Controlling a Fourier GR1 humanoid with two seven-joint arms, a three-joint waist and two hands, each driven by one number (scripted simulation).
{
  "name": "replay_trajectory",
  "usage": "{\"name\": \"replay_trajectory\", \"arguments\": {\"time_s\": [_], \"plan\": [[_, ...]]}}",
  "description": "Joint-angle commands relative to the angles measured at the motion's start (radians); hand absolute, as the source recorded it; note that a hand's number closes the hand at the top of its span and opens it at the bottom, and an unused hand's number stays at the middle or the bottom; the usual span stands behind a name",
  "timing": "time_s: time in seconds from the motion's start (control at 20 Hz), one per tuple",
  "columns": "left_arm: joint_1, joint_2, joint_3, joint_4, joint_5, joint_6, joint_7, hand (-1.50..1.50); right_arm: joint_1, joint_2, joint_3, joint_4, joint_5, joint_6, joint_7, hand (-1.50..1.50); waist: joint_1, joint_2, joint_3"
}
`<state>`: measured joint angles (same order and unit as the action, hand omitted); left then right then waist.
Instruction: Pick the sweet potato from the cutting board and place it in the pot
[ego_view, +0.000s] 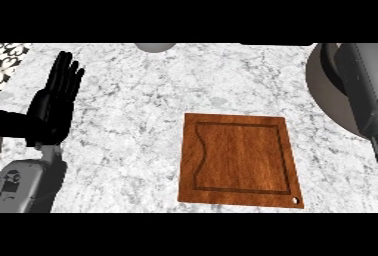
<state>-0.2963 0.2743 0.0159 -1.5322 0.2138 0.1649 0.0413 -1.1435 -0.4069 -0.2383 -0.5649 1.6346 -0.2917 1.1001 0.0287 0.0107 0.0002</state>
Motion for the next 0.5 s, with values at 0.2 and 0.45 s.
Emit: {"name": "replay_trajectory", "arguments": {"time_s": [0.2, 0.45], "plan": [[0.032, -0.045, -0.043, -0.056, -0.059, 0.058, 0.030, 0.00, 0.152, -0.052, -0.093, -0.060, -0.078, -0.155, -0.026, 1.50, -0.025, -0.011, 0.001], [-0.036, 0.005, 0.042, 0.050, -0.004, -0.025, 0.006, 0.00, 0.191, -0.110, -0.127, 0.022, -0.103, -0.235, -0.114, 1.50, -0.016, -0.003, 0.000]]}}
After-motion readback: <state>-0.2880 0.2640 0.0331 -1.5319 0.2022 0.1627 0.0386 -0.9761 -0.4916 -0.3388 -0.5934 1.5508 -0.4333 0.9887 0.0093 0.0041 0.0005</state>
